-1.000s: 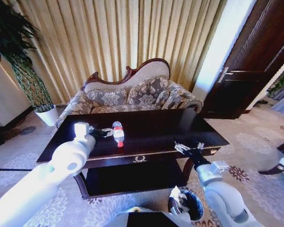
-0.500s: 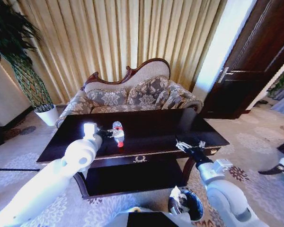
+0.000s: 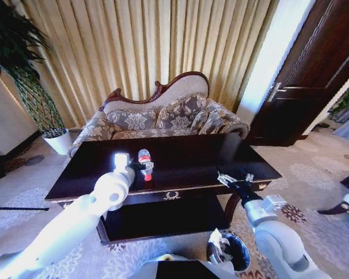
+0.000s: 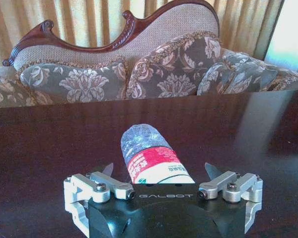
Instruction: Move to the front of the table and place the trash on the table into the trash bin.
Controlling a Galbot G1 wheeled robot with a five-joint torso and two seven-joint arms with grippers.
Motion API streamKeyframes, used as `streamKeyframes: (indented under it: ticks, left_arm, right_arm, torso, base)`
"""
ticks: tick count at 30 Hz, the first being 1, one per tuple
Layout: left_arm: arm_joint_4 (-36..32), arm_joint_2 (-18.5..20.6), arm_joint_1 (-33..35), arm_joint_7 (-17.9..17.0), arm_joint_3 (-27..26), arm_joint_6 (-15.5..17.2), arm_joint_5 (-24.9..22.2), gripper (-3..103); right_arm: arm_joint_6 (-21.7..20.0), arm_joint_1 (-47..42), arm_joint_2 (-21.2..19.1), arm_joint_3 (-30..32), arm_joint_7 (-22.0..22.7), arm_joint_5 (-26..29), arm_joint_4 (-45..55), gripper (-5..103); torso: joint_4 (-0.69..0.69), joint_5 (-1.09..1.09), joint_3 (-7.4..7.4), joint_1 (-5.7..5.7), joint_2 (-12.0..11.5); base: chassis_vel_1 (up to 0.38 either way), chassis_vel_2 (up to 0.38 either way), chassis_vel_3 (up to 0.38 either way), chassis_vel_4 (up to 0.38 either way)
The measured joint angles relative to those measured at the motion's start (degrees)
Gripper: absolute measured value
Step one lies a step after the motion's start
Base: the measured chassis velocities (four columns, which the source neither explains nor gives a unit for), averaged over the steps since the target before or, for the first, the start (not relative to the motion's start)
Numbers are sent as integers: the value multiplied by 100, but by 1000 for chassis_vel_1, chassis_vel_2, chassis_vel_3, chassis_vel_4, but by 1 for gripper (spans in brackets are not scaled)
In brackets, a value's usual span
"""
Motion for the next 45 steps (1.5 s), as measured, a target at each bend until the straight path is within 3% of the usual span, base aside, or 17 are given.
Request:
streamKeyframes:
  ticks: [13,15,17,21,23,26,29,32,34,36,39,40,43,45]
  left_arm:
    - [12,-123,165,-71,21,-2,-46,102]
    - [-17,-118,199,-188,26,-2,-190,93]
    - [-25,-115,211,-244,21,-1,-268,93]
    - [-37,-100,251,-354,-66,1,-461,73]
    - [-37,-96,254,-357,-78,2,-468,73]
    - [-42,-62,255,-363,-131,-5,-472,57]
    - [-56,-50,257,-362,-151,-11,-483,52]
    - [-79,-40,299,-333,-190,-50,-487,36]
    - [-81,-39,305,-327,-193,-55,-486,36]
    - [-104,-27,342,-256,-226,-67,-468,25]
    - [-102,1,381,-44,-245,-80,-174,23]
    - [-82,25,413,146,-257,-108,117,19]
    - [179,195,661,1459,-316,-534,2178,17]
    - [201,208,678,1550,-319,-580,2315,17]
  right_arm:
    - [0,20,9,33,3,6,-44,100]
    - [0,50,16,36,3,9,-68,100]
    - [0,63,16,47,2,11,-79,100]
    - [0,77,8,65,3,25,-102,100]
    - [0,78,8,65,3,26,-104,100]
    - [1,85,7,65,3,27,-115,100]
    - [2,87,7,65,3,27,-115,100]
    - [3,98,-4,64,3,27,-115,100]
    - [3,98,-6,64,3,27,-115,100]
    - [7,93,-12,72,3,26,-115,100]
    - [12,88,-13,79,7,26,-102,100]
    - [14,88,-20,79,29,30,-86,100]
    - [21,136,-128,50,165,331,50,100]
    - [21,140,-139,47,169,360,59,100]
  torso:
    - [0,0,0,0,0]
    - [0,0,0,0,0]
    - [0,-1,-1,0,0]
    - [0,-1,0,0,0]
    - [0,-1,0,0,0]
    - [0,0,0,0,0]
    - [0,-1,0,0,0]
    - [0,0,0,0,0]
    - [0,0,-1,0,0]
    - [0,-1,0,0,0]
    - [-1,-1,0,0,0]
    - [-1,0,0,0,0]
    - [0,-1,-1,0,0]
    - [0,-1,0,0,0]
  base:
    - [0,0,0,0]
    - [0,0,0,0]
    - [0,0,0,0]
    - [0,0,0,0]
    - [0,0,0,0]
    - [0,0,0,0]
    - [0,0,0,0]
    - [0,0,0,0]
    - [0,0,0,0]
    - [0,0,0,0]
    - [0,0,0,0]
    - [0,0,0,0]
    - [0,0,0,0]
    - [0,0,0,0]
